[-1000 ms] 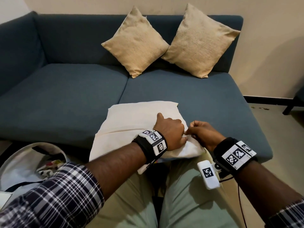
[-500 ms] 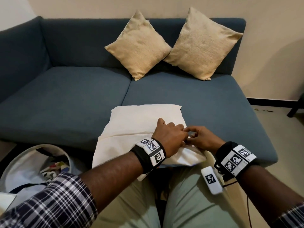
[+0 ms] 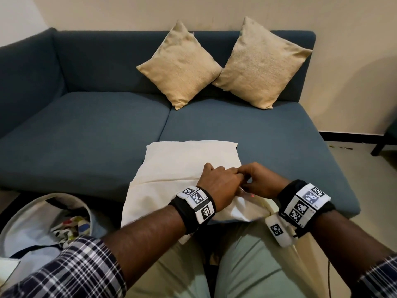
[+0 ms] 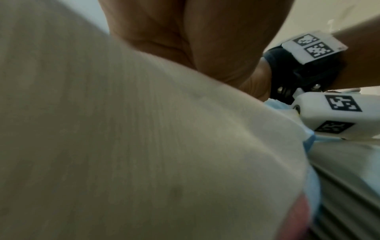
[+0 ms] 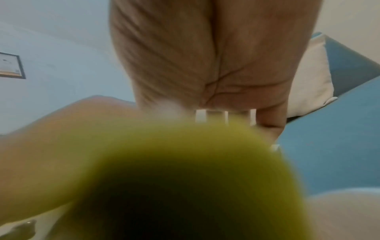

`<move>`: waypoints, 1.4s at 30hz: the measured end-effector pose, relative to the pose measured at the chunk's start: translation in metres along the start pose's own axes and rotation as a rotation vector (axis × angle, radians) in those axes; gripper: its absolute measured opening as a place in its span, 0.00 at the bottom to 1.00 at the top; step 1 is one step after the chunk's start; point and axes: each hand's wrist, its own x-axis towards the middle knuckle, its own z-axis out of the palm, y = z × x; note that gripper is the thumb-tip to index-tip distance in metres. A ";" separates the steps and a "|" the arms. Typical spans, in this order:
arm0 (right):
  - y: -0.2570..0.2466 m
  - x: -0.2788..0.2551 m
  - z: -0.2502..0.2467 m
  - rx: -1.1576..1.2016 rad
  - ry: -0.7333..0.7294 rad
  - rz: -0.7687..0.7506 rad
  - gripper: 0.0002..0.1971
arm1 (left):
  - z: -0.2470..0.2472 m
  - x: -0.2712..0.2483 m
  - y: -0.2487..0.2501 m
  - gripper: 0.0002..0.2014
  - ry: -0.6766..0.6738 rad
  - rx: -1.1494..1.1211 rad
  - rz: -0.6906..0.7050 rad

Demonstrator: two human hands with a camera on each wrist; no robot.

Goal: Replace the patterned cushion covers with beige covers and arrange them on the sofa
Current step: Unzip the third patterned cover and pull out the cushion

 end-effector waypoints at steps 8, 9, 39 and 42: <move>0.011 -0.007 0.004 0.256 -0.082 0.118 0.14 | -0.012 0.008 -0.008 0.17 -0.131 0.018 0.018; 0.009 -0.009 0.001 0.236 -0.062 0.130 0.12 | -0.014 0.009 -0.011 0.20 -0.143 0.021 0.022; -0.036 -0.001 -0.008 0.377 -0.127 0.247 0.13 | -0.060 0.033 -0.024 0.07 -0.408 -0.497 -0.312; -0.037 -0.001 -0.009 0.377 -0.026 0.253 0.16 | -0.059 0.035 -0.029 0.09 -0.412 -0.468 -0.295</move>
